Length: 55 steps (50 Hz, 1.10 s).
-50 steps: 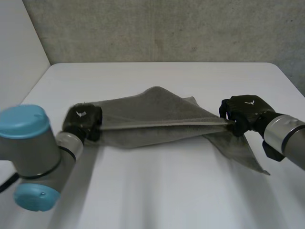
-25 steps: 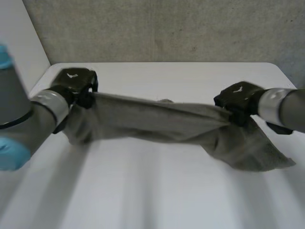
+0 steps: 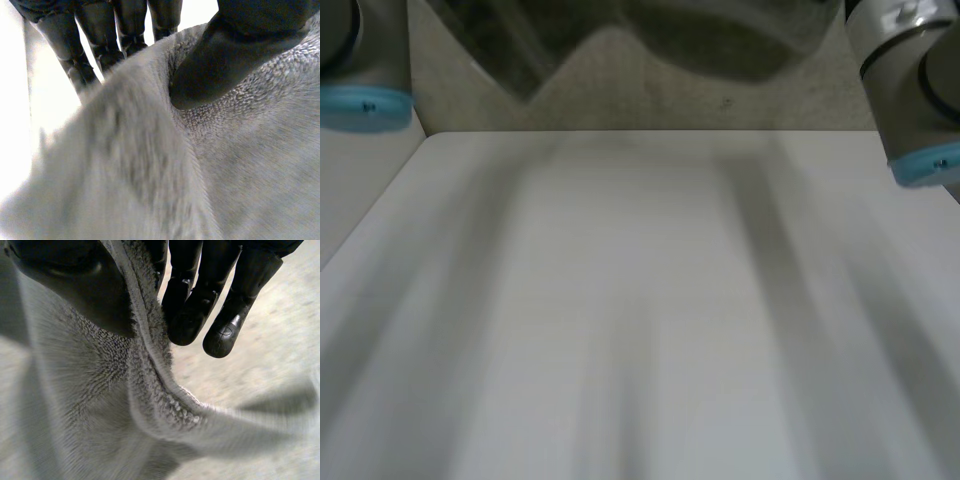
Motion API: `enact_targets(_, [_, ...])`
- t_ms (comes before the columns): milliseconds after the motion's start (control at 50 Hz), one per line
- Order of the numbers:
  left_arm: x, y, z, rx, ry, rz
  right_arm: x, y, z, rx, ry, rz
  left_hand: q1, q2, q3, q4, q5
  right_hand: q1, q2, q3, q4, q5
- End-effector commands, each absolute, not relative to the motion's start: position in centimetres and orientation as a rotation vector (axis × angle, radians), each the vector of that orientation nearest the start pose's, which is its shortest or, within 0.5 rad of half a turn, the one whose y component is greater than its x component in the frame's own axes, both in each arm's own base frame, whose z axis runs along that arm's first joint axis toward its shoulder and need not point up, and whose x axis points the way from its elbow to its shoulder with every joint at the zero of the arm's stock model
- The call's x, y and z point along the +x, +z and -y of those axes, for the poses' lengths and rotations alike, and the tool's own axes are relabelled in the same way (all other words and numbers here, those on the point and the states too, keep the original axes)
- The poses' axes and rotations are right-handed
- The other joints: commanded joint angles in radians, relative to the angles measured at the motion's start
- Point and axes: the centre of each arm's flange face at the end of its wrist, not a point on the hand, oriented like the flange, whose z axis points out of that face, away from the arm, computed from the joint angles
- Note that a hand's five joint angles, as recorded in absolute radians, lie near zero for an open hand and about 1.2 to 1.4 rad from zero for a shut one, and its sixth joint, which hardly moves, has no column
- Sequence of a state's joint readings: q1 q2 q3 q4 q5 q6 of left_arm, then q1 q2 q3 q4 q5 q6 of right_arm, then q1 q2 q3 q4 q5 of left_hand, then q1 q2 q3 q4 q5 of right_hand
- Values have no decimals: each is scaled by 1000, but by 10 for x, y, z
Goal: Fold the towel.
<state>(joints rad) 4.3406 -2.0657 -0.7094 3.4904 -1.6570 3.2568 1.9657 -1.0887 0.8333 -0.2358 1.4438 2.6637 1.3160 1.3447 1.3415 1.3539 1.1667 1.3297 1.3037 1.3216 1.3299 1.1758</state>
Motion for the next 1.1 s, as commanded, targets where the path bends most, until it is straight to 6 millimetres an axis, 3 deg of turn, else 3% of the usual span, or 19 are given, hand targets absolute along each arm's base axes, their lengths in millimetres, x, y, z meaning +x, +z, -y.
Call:
enact_targets(20, [-278, 316, 371, 449, -2733, -1858, 304, 309, 340, -1070, -2357, -1656, 80, 52, 55, 42, 55, 67, 93, 75, 66, 46])
enact_targets(40, [-278, 316, 371, 450, -2733, -1859, 303, 290, 335, -1107, -2289, -1698, 80, 52, 55, 42, 55, 67, 93, 75, 66, 46])
enact_targets(60, [-279, 287, 367, 507, -2660, -1961, 303, 290, 335, -1107, -2288, -1699, 80, 52, 55, 42, 55, 67, 93, 75, 66, 46])
enact_targets(80, [-277, 261, 363, 551, -2593, -2047, 299, 273, 332, -1132, -2230, -1744, 80, 52, 55, 42, 55, 67, 93, 75, 66, 46])
enact_targets(100, [-276, 261, 363, 551, -2592, -2047, 299, 273, 332, -1133, -2230, -1745, 80, 52, 55, 42, 55, 67, 93, 75, 66, 46])
enact_targets(140, [-272, 216, 353, 607, -2486, -2164, 291, 240, 326, -1177, -2112, -1850, 80, 52, 55, 42, 55, 67, 93, 75, 66, 46])
enact_targets(160, [-272, 216, 353, 607, -2486, -2165, 291, 239, 326, -1177, -2111, -1850, 80, 52, 55, 42, 55, 67, 93, 75, 66, 46])
enact_targets(180, [-271, 195, 348, 630, -2439, -2207, 288, 223, 322, -1198, -2058, -1897, 80, 52, 55, 42, 55, 67, 93, 75, 66, 46])
enact_targets(200, [-271, 195, 348, 631, -2439, -2208, 285, 208, 317, -1216, -2005, -1944, 80, 52, 55, 42, 55, 67, 93, 75, 66, 46])
enact_targets(220, [-269, 179, 343, 652, -2401, -2228, 285, 208, 317, -1216, -2005, -1944, 80, 52, 55, 42, 55, 67, 93, 75, 66, 46])
enact_targets(240, [-267, 168, 338, 676, -2371, -2233, 281, 193, 314, -1227, -1961, -1986, 80, 52, 55, 42, 55, 67, 93, 75, 66, 46])
enact_targets(260, [-267, 168, 338, 676, -2371, -2233, 281, 193, 314, -1227, -1960, -1987, 80, 52, 55, 42, 55, 67, 93, 75, 66, 46])
enact_targets(300, [-264, 154, 330, 723, -2322, -2224, 274, 165, 314, -1225, -1907, -2049, 80, 52, 55, 42, 55, 67, 93, 75, 66, 46])
enact_targets(420, [-257, 144, 328, 767, -2253, -2207, 261, 141, 320, -1182, -1949, -2082, 80, 52, 55, 42, 55, 67, 93, 75, 66, 46])
enact_targets(560, [-249, 148, 332, 751, -2243, -2179, 257, 138, 323, -1155, -1958, -2120, 80, 52, 55, 42, 55, 62, 88, 70, 62, 41])
enact_targets(700, [-240, 151, 342, 700, -2245, -2168, 248, 133, 331, -1080, -2003, -2264, 80, 52, 55, 42, 55, -120, -94, -112, -120, -141])
enact_targets(800, [-233, 149, 347, 671, -2231, -2169, 243, 132, 336, -1035, -2030, -2327, 80, 52, 55, 42, 55, -372, -346, -364, -372, -393])
enact_targets(960, [-226, 152, 353, 639, -2230, -2155, 241, 126, 340, -1030, -2013, -2356, 80, 52, 55, 42, 55, -434, -408, -426, -435, -455])
enact_targets(1100, [-223, 154, 358, 625, -2234, -2141, 231, 133, 348, -1004, -1988, -2408, 80, 52, 55, 42, 55, -516, -490, -508, -516, -537])
